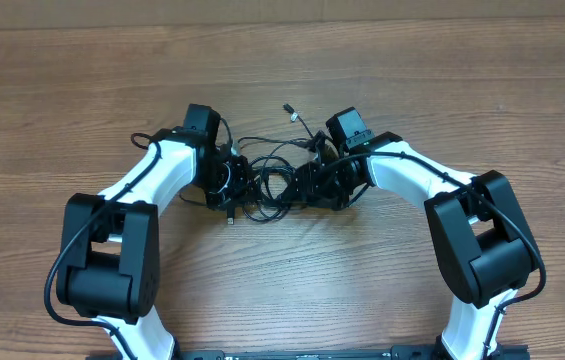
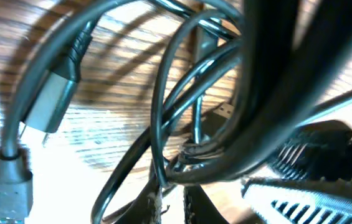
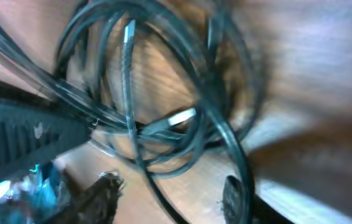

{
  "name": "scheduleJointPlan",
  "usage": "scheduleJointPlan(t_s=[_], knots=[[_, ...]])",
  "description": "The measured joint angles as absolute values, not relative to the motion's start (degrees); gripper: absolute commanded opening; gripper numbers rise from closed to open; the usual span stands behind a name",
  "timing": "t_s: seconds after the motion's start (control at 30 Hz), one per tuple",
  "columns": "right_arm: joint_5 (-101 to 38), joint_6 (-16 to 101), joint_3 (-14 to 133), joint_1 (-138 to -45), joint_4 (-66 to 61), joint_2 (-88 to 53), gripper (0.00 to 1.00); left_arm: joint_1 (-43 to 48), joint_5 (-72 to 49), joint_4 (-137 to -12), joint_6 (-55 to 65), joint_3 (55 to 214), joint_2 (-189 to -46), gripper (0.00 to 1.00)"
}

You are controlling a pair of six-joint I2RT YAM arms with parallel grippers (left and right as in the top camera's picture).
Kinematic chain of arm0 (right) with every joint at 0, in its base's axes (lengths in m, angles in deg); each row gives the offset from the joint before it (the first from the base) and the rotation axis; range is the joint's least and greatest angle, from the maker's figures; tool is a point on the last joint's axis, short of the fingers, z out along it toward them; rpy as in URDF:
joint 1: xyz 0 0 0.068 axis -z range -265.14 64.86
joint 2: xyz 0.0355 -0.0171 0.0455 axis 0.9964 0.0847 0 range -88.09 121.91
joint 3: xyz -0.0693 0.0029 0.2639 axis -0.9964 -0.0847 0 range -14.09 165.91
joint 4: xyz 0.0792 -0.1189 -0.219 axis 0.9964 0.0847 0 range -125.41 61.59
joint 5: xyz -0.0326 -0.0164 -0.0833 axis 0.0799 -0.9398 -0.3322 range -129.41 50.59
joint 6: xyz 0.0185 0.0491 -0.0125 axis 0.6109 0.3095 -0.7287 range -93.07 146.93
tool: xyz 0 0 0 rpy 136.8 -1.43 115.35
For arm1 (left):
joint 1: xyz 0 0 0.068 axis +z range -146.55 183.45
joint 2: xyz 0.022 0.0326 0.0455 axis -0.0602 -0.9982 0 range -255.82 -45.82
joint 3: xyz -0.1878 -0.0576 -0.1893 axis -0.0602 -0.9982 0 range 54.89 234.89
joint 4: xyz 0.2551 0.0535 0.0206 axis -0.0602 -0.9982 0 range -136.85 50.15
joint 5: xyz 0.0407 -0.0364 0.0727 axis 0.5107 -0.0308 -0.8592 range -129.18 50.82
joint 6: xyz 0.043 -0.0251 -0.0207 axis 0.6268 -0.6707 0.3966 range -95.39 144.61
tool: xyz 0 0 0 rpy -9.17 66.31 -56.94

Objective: Untangle cables

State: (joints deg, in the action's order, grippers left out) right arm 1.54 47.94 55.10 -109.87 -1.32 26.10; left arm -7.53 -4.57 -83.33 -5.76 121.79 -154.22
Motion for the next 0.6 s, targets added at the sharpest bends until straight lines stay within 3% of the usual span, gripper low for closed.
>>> scheduleJointPlan(t_s=[0.13, 0.23, 0.4, 0.47, 0.6], knots=[[5.1, 47.9, 55.1, -109.9, 0.6, 26.1, 0.47, -7.3, -2.9, -83.4, -4.9, 121.8, -154.2, 0.15], [6.7, 48.1, 55.1, -109.9, 2.7, 26.1, 0.43, -7.3, -2.8, -83.4, -4.7, 121.8, -154.2, 0.22], [8.8, 49.4, 55.0, -109.9, 3.1, 26.2, 0.19, -7.4, -5.8, -84.3, -3.9, 121.8, -154.2, 0.31], [9.2, 50.7, 54.9, -109.9, 2.5, 26.2, 0.14, -7.4, -7.1, -84.5, -3.9, 121.8, -154.2, 0.31], [9.8, 53.3, 54.9, -109.9, -1.2, 26.2, 0.07, -7.4, -10.7, -84.7, -3.9, 121.8, -154.2, 0.24]])
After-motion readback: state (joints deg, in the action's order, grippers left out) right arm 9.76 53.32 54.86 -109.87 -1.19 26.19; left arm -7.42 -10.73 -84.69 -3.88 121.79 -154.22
